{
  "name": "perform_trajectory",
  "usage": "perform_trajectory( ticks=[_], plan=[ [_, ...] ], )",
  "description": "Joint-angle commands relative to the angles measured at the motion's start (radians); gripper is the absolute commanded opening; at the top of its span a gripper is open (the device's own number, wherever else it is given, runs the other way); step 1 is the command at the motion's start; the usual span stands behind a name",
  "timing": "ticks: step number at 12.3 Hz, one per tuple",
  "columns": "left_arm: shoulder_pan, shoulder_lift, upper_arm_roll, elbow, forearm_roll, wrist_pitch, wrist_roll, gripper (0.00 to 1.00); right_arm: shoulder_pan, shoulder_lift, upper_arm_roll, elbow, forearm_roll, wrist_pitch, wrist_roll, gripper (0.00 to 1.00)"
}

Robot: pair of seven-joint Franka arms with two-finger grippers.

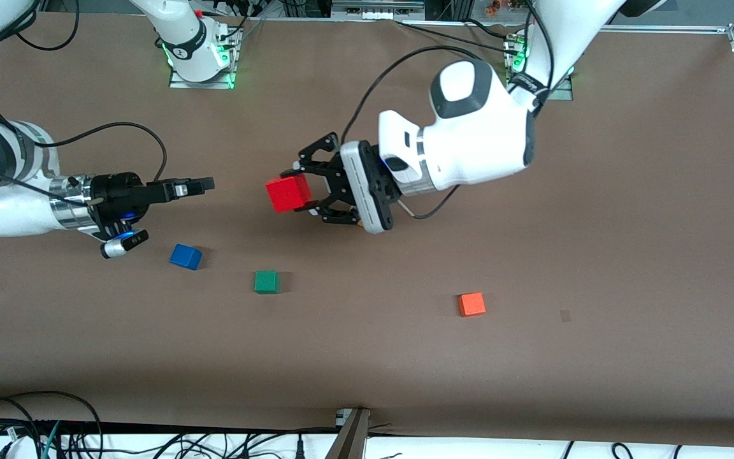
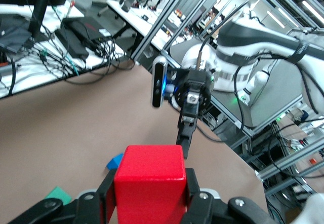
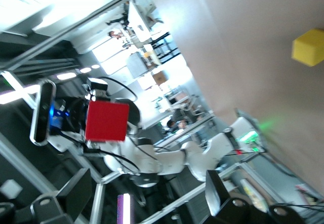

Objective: Pass red block to right arm, stack on blue
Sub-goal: 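Close the right gripper on the red cube held by the left gripper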

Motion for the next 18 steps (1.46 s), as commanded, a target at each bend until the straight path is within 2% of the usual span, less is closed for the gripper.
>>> perform_trajectory(
  ticks=[1, 3, 9, 12, 16, 18],
  plan=[
    [-0.070, 0.050, 0.003, 0.071, -0.033, 0.087, 0.041, 0.00, 0.020, 0.026, 0.005, -0.029, 0.124, -0.006, 0.058, 1.00],
    [-0.090, 0.054, 0.003, 0.071, -0.033, 0.117, 0.026, 0.00, 0.065, 0.024, 0.004, -0.038, 0.213, 0.017, 0.107, 1.00],
    [-0.101, 0.054, 0.003, 0.071, -0.048, 0.123, 0.021, 0.00, 0.159, 0.016, 0.005, -0.024, 0.319, 0.128, 0.128, 1.00],
    [-0.104, 0.054, 0.003, 0.071, -0.048, 0.123, -0.009, 0.00, 0.168, 0.016, 0.005, -0.023, 0.319, 0.117, 0.148, 0.96],
    [-0.109, 0.054, 0.003, 0.071, -0.048, 0.125, -0.023, 0.00, 0.172, 0.013, 0.004, -0.007, 0.312, 0.066, 0.228, 0.95],
    [-0.109, 0.054, 0.003, 0.071, -0.048, 0.125, -0.038, 0.00, 0.169, 0.013, -0.004, -0.009, 0.299, -0.001, 0.237, 0.88]
  ],
)
